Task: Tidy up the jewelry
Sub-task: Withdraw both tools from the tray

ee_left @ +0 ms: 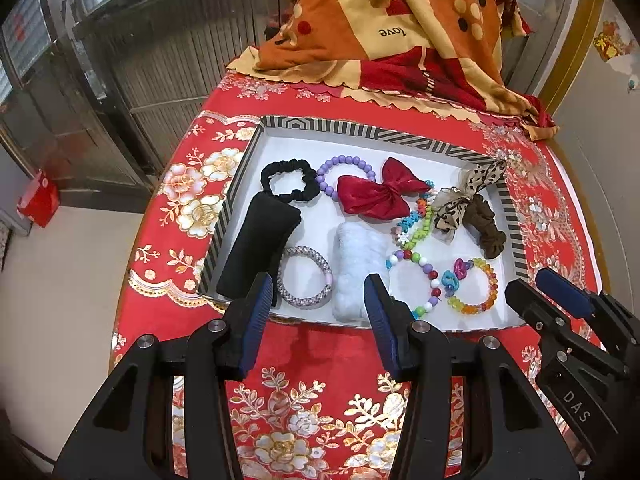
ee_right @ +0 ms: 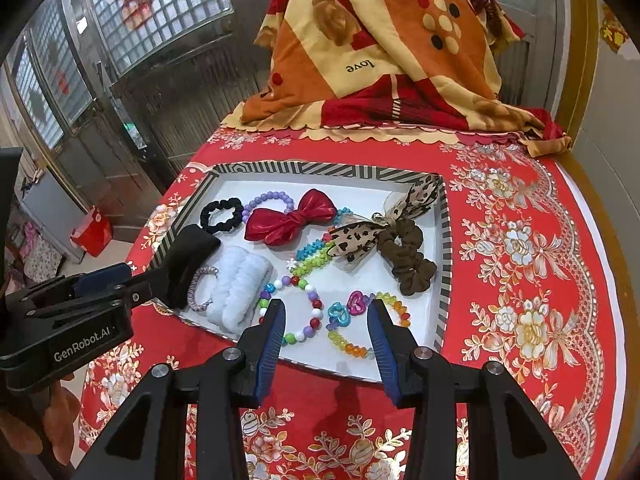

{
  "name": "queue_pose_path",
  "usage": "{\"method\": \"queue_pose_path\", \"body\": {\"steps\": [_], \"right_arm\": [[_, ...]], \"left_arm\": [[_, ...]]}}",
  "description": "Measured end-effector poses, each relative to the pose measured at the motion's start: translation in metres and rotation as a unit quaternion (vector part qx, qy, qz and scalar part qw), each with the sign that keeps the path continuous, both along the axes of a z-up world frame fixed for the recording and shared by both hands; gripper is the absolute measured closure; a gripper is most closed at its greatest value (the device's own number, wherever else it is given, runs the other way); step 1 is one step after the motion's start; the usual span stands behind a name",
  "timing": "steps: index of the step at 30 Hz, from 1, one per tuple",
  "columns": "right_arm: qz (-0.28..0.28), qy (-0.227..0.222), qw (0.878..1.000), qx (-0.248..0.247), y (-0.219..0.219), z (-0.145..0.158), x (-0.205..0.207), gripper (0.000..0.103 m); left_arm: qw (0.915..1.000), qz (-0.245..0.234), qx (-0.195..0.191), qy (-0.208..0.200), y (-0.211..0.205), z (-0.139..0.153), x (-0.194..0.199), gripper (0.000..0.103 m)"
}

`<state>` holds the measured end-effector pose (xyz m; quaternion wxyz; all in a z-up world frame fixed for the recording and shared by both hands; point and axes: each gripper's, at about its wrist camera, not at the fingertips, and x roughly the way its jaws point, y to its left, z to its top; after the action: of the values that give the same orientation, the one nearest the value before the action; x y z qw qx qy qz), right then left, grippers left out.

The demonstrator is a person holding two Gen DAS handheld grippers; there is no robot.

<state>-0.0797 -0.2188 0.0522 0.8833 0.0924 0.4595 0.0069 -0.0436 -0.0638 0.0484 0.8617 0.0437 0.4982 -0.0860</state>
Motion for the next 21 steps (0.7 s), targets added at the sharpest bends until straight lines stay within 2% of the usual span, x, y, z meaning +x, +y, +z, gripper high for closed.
{"method": "queue_pose_path", "body": {"steps": [21], "right_arm": [[-0.016,-0.011,1.000,-0.006,0.003,0.015,-0.013,0.062]], "left_arm": [[0.9999,-0.004,0.000,-0.010,0.003,0.011,-0.016,0.056]]}}
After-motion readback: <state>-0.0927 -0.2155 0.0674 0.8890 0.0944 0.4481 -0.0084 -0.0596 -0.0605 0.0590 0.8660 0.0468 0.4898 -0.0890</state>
